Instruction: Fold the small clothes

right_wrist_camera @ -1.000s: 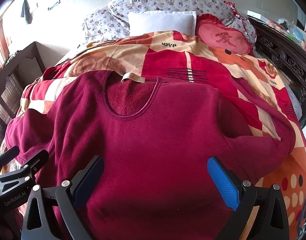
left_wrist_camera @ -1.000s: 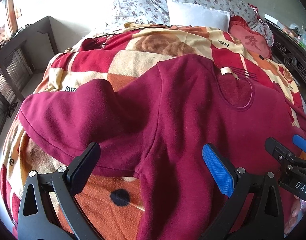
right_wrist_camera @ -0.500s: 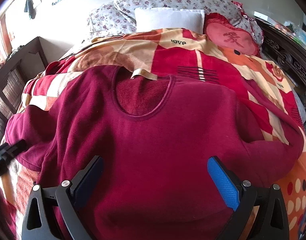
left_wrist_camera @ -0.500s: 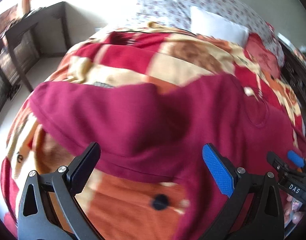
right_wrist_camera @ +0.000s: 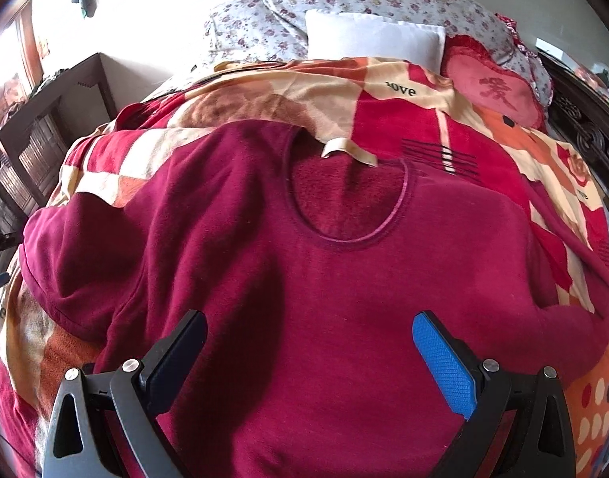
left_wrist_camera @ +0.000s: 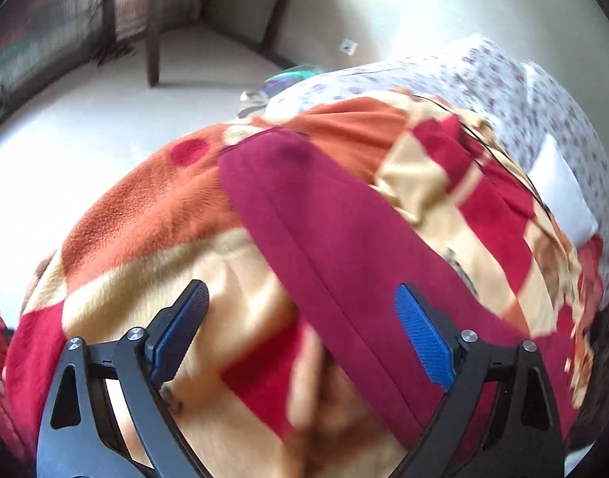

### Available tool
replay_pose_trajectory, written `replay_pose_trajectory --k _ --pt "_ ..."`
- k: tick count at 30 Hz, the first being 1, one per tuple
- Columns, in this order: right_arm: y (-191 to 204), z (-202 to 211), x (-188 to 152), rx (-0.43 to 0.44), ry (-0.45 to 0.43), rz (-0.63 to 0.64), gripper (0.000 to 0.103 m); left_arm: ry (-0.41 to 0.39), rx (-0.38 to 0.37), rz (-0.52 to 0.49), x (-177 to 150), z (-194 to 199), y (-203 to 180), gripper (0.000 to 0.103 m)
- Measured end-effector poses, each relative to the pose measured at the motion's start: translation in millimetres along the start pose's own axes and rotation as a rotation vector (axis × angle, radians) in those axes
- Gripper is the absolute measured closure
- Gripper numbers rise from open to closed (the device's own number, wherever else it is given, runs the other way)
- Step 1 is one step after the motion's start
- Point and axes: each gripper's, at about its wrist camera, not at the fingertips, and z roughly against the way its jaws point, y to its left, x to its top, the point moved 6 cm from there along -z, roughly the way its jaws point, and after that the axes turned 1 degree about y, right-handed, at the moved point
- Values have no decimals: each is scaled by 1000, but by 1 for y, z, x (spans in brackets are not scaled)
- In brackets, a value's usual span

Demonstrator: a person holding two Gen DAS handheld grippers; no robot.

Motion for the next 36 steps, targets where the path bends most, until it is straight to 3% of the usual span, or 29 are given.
replay_pose_trajectory --k 3,9,13,15,16,19,23,26,30,33,36 --pt "4 -5 1 0 11 7 1 -6 -1 30 9 -11 8 13" --pt "9 -12 3 -4 21 16 1 -22 15 -19 22 -23 1 24" --pt "9 -14 5 9 23 -6 1 -44 47 -51 27 -32 -3 50" --pt "8 -13 6 13 19 -10 1 -61 31 -7 29 -30 3 68" --pt "7 -12 6 13 16 -9 1 -67 27 7 31 -28 7 87" --pt "5 -8 8 11 6 -8 1 -76 -26 20 32 -12 4 94" --pt "-8 -1 8 16 -10 -39 1 -121 -141 -42 21 32 -30 95" --pt "-22 6 9 6 -25 -70 1 -143 -249 -140 -1 71 -80 95" --pt "-43 19 10 -5 -48 -106 1 -145 -407 -325 -58 115 -161 95" --pt "-65 29 8 -25 -65 -140 1 -77 -487 -472 -120 120 -217 95" --pt "-90 35 5 -44 -71 -179 1 8 -493 -592 -185 100 -253 95"
